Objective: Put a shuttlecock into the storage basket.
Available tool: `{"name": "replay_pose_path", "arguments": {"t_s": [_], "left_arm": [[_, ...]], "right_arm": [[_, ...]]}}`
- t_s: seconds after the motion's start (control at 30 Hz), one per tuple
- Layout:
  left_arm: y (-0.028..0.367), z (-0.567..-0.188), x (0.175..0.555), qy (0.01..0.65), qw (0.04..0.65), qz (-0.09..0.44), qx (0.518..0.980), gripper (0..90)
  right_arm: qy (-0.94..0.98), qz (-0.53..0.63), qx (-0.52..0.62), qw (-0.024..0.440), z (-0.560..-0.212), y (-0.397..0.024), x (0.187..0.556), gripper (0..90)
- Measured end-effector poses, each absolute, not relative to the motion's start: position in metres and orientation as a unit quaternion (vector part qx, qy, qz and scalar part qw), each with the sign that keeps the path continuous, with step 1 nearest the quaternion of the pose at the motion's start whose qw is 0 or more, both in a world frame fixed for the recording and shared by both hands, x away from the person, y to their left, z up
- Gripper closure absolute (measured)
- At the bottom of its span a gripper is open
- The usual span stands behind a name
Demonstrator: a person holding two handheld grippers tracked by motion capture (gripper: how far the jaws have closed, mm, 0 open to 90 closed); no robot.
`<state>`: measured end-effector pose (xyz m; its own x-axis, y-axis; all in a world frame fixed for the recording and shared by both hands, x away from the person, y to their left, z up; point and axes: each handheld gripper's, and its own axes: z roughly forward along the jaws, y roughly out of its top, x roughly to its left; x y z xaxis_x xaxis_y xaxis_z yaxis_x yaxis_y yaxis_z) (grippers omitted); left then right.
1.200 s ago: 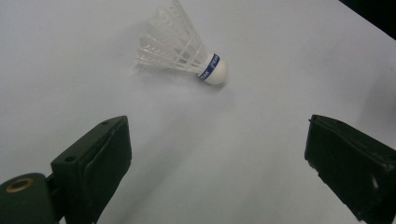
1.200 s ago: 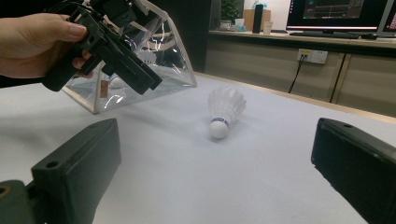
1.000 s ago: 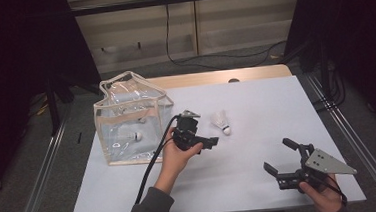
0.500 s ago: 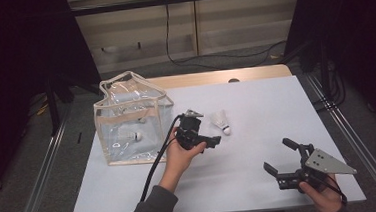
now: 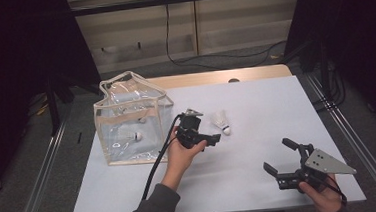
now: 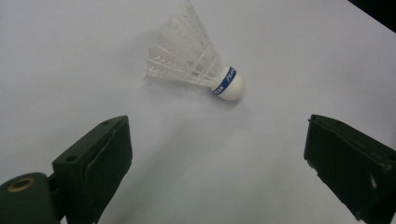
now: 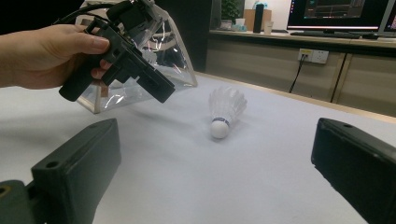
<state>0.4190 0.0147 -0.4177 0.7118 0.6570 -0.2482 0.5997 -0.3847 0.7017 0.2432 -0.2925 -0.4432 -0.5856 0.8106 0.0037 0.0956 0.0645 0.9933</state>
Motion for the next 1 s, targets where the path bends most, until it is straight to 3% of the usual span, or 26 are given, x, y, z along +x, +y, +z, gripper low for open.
{"name": "replay_pose_path", "arguments": {"t_s": [1.0], "left_arm": [[0.001,-0.427,0.430,0.400,0.399,0.049,0.823,8.1]], "right_arm": [[0.664,0.593,0.340,0.301,-0.443,-0.293,0.243,1.2]]}}
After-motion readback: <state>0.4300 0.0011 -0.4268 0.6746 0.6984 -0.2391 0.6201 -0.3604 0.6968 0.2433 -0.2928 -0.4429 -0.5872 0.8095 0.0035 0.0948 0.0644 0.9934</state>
